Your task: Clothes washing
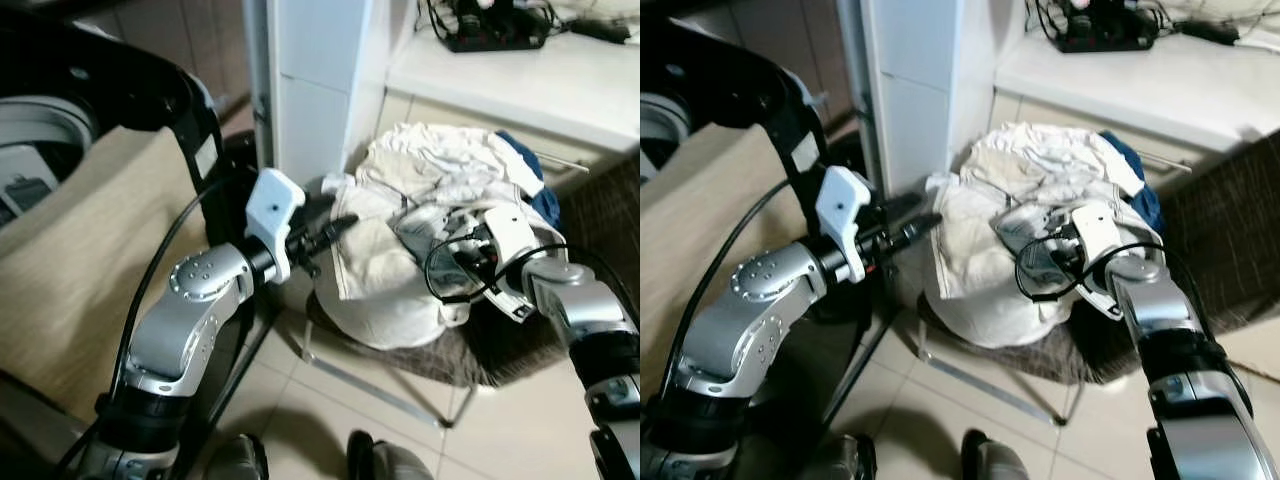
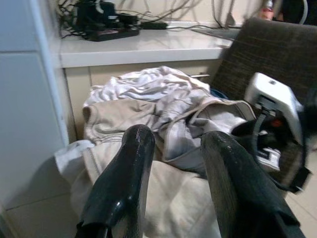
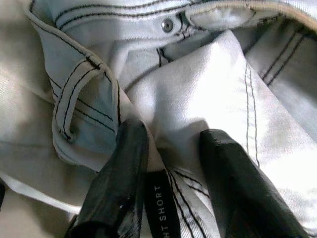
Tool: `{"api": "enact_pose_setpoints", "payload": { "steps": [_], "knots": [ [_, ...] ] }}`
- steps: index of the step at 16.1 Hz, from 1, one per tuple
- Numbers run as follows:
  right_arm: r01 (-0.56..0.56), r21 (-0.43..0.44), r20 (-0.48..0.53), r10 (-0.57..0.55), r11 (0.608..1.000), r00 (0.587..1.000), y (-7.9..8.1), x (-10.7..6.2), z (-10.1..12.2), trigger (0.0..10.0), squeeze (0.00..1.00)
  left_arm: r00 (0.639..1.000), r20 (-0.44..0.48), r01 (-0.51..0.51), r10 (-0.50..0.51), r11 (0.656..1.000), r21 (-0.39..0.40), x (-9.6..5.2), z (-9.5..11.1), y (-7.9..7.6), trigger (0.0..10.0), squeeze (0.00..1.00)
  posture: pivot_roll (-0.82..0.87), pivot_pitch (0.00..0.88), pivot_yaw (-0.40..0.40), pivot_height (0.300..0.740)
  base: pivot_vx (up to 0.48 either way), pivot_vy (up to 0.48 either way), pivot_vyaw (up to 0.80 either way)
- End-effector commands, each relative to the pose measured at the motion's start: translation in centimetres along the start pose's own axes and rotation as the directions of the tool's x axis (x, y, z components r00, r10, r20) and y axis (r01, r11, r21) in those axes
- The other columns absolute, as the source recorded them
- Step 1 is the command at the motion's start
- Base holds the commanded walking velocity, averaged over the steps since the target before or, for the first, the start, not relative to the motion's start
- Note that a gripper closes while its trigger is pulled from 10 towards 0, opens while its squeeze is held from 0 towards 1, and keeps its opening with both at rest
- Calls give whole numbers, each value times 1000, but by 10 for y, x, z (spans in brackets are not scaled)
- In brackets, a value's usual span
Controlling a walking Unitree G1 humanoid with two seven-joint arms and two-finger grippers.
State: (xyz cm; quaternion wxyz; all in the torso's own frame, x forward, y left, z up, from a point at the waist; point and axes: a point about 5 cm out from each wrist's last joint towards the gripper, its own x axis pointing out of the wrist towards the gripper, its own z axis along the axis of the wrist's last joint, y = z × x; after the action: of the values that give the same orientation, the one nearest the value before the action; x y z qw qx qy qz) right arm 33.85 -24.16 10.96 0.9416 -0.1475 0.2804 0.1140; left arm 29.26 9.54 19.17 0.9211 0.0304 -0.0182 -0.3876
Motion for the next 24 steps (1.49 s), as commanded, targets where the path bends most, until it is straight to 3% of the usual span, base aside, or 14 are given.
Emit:
{"api": "enact_pose_setpoints", "payload": {
  "steps": [1, 6, 10, 11, 12, 14, 15, 17, 19, 21, 22, 23, 24],
  "knots": [
    [31, 13, -7, -31, 999, 1000, -9, -6, -4, 0, 0, 1000, 21, -16, 16, 1000, 11, -1, 5, 0, 10000, 0, -107, 267, -33, 740, 0, 0, 0],
    [126, 22, 135, -128, 992, 983, -19, -18, 18, 0, 0, 996, 43, -76, 76, 997, 1, -3, 9, 2, 10000, 0, -108, 282, -31, 740, 0, 0, 0],
    [150, 26, 172, -152, 988, 973, -24, -20, 24, 0, 0, 986, 52, -160, 161, 987, -19, -1, 10, 7, 10000, 0, -110, 264, -34, 740, 0, 0, 0],
    [165, -9, 158, -161, 986, 974, -24, -20, 23, 9961, 0, 975, 7, -222, 224, 972, -76, 0, 5, 10, 10000, 0, -112, 244, -35, 740, 0, 0, 0],
    [171, -20, 161, -166, 985, 973, -23, -19, 23, 10000, 0, 970, -13, -244, 244, 964, -102, 0, 3, 11, 10000, 0, -113, 228, -35, 740, 0, 0, 0],
    [169, -3, 270, -162, 986, 949, -20, -19, 35, 10000, 0, 944, 1, -327, 329, 938, -111, -3, 0, 16, 10000, 0, -112, 197, -35, 740, 0, 0, 0],
    [181, 30, 311, -181, 983, 933, -21, -22, 39, 10000, 1000, 939, 4, -341, 344, 932, -124, -5, -1, 17, 10000, 0, -112, 166, -37, 740, 0, 0, 0],
    [185, 67, 346, -197, 980, 917, -23, -25, 42, 10000, 1000, 934, 2, -351, 356, 920, -173, -7, -3, 18, 10000, 0, -112, 132, -36, 740, 0, 0, 0],
    [209, 80, 382, -224, 975, 897, -25, -31, 45, 10000, 1000, 926, -16, -374, 377, 912, -169, -11, -7, 20, 10000, 0, -116, 104, -26, 740, 0, 0, 0],
    [264, 203, 417, -327, 943, 848, -31, -40, 48, 10000, 1000, 920, -38, -389, 389, 904, -178, -12, -11, 21, 10000, 0, -110, 70, -25, 740, 0, 0, 0],
    [317, 185, 453, -367, 930, 813, -28, -48, 52, 10000, 796, 924, -16, -380, 382, 913, -147, -10, -7, 19, 10000, 0, -108, 57, -28, 740, 0, 0, 0],
    [362, 151, 463, -389, 920, 796, -19, -54, 52, 10000, 0, 921, 13, -386, 390, 915, -116, -9, -3, 18, 10000, 0, -108, 46, -33, 740, 0, 0, 0],
    [322, 100, 513, -326, 941, 794, 6, -62, 53, 10000, 0, 924, 53, -374, 379, 923, -90, -7, 1, 16, 10000, 0, -109, 30, -38, 740, 0, 0, 0]
  ]
}}
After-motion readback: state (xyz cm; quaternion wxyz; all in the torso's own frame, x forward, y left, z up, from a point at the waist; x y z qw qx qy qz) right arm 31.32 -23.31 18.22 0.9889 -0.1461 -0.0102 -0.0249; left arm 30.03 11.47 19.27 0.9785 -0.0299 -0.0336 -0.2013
